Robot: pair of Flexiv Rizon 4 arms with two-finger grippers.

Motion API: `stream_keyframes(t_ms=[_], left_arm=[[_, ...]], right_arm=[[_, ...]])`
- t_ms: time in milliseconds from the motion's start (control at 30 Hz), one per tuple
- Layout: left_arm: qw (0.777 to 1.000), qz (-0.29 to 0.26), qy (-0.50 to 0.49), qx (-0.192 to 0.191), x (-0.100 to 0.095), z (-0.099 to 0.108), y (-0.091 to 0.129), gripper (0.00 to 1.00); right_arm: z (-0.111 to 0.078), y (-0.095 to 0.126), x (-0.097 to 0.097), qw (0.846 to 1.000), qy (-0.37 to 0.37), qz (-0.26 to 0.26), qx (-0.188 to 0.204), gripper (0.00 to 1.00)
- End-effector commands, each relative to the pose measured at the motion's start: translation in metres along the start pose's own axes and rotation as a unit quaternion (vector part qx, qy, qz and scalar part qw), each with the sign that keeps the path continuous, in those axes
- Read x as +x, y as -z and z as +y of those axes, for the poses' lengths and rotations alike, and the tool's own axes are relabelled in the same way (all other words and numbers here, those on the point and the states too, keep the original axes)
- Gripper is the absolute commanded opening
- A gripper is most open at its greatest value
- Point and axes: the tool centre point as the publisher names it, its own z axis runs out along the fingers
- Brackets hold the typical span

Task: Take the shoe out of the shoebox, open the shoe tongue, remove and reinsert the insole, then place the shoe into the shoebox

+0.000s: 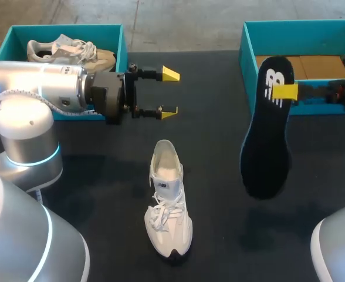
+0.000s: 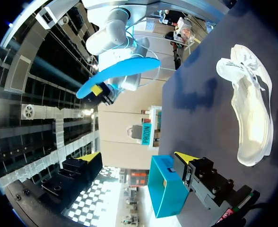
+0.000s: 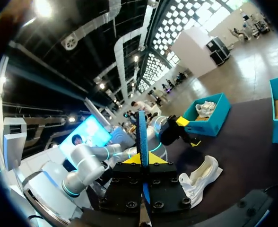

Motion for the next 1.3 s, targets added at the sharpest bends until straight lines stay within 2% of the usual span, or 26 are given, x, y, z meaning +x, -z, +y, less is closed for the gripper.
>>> stream_keyframes(t_ms=[33, 300, 600, 1200, 1300], left_arm=[[1.0, -0.001, -0.001, -0.001, 0.001, 0.0, -0.001, 1.0], [1.0, -0.001, -0.001, -0.001, 0.001, 0.0, -0.001, 1.0], [1.0, -0.001, -0.001, -0.001, 0.001, 0.0, -0.001, 1.0], [1.0, -0.001, -0.001, -0.001, 0.001, 0.0, -0.001, 1.0], [1.0, -0.001, -0.001, -0.001, 0.001, 0.0, -0.001, 1.0]], right_arm=[[0.02, -0.02, -0.031, 0.999, -0.022, 0.013, 0.021, 0.0], [0.049, -0.033, -0.055, 0.995, -0.068, 0.018, 0.07, 0.0], [0.064, -0.049, -0.077, 0.989, -0.108, 0.026, 0.1, 0.0], [0.064, -0.049, -0.077, 0.989, -0.108, 0.026, 0.1, 0.0], [0.071, -0.057, -0.087, 0.986, -0.116, 0.034, 0.116, 0.0]])
